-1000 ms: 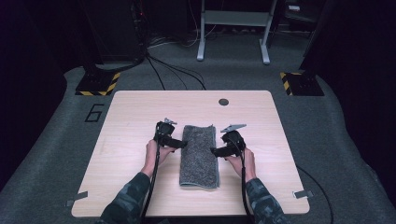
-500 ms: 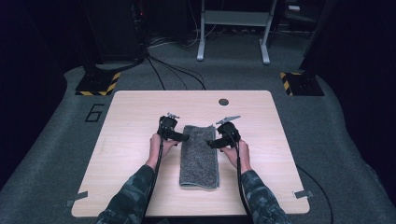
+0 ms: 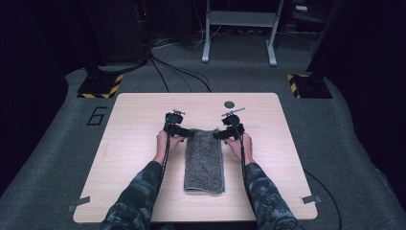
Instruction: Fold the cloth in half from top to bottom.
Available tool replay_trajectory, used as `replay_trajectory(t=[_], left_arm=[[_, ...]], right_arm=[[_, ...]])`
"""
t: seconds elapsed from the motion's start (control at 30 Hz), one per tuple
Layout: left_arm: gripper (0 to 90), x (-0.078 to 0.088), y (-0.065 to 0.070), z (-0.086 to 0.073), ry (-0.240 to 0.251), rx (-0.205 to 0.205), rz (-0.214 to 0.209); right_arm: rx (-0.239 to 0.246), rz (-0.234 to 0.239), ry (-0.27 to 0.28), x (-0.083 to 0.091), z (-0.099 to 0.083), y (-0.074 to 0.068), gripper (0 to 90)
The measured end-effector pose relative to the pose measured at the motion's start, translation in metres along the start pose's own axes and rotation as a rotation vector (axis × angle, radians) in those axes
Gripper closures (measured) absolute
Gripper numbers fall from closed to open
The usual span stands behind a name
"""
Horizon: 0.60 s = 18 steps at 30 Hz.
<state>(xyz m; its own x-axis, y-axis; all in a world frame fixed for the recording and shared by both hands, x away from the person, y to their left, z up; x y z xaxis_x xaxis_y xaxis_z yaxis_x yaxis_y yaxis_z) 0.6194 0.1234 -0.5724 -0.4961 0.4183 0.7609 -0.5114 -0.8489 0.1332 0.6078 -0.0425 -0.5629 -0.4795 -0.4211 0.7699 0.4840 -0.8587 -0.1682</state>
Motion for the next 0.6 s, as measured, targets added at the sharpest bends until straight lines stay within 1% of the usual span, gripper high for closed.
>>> replay_trajectory(t=[0.03,0.07,0.1,0.17,0.2,0.23,0.27,0.3,0.33,0.37,0.4,0.47,0.5,0.57,0.6], left_arm=[[20.5,-0.001,0.0,0.001,-0.004,0.012,-0.007],[21.3,-0.002,-0.001,0.002,0.002,0.009,-0.004],[22.8,-0.003,-0.002,0.002,0.003,0.003,0.003],[25.3,-0.007,-0.001,0.0,-0.02,0.01,0.001],[25.9,-0.009,-0.002,0.0,-0.028,-0.004,0.0],[28.2,-0.01,-0.003,-0.001,-0.037,-0.008,0.002],[29.8,-0.011,-0.002,-0.002,-0.042,-0.004,0.001],[32.3,-0.012,-0.002,-0.001,-0.038,-0.009,0.002],[34.9,-0.012,-0.002,-0.001,-0.036,-0.019,0.008],[38.6,-0.011,-0.001,-0.001,-0.044,-0.028,0.01],[41.4,-0.012,0.0,-0.001,-0.046,-0.039,0.011],[45.8,-0.012,0.002,-0.001,-0.056,-0.074,0.02],[47.2,-0.013,0.003,-0.001,-0.059,-0.09,0.03],[50.7,-0.013,0.005,-0.002,-0.081,-0.148,0.058],[52.3,-0.014,0.006,-0.002,-0.08,-0.155,0.057]], right_arm=[[-0.012,-0.004,0.004,-0.003,0.002,0.002,26.6],[-0.023,0.007,-0.003,-0.005,0.003,0.004,27.4],[-0.041,-0.007,-0.009,-0.008,0.004,0.006,30.0],[-0.041,-0.015,-0.019,-0.013,0.005,0.009,33.8],[-0.045,-0.026,-0.022,-0.016,0.005,0.011,35.3],[-0.041,-0.031,-0.026,-0.017,0.005,0.012,37.0],[-0.042,-0.036,-0.031,-0.019,0.005,0.013,38.5],[-0.042,-0.049,-0.032,-0.021,0.005,0.015,41.6],[-0.047,-0.049,-0.033,-0.022,0.005,0.015,43.1],[-0.045,-0.045,-0.033,-0.023,0.006,0.015,44.4],[-0.044,-0.053,-0.04,-0.024,0.005,0.015,45.8],[-0.028,-0.059,-0.042,-0.026,0.005,0.015,46.8],[-0.029,-0.065,-0.039,-0.027,0.006,0.015,47.3],[-0.004,-0.076,-0.042,-0.028,0.006,0.014,50.2],[0.0,-0.089,-0.046,-0.028,0.006,0.013,52.2]])
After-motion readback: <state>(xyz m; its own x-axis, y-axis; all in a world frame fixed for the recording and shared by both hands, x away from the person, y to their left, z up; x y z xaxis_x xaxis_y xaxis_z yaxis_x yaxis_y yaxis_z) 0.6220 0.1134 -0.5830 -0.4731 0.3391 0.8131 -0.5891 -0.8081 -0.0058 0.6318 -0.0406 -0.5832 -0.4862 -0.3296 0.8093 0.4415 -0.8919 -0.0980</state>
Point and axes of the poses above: each handheld gripper's, and its own axes: x roughly backward along the jaws, z roughly out of its top, y roughly to its right, the point moved 10 cm from there along -x, roughly forward along the jaws, and after that the axes turned 3 degrees about -x, right-handed, at the moved point
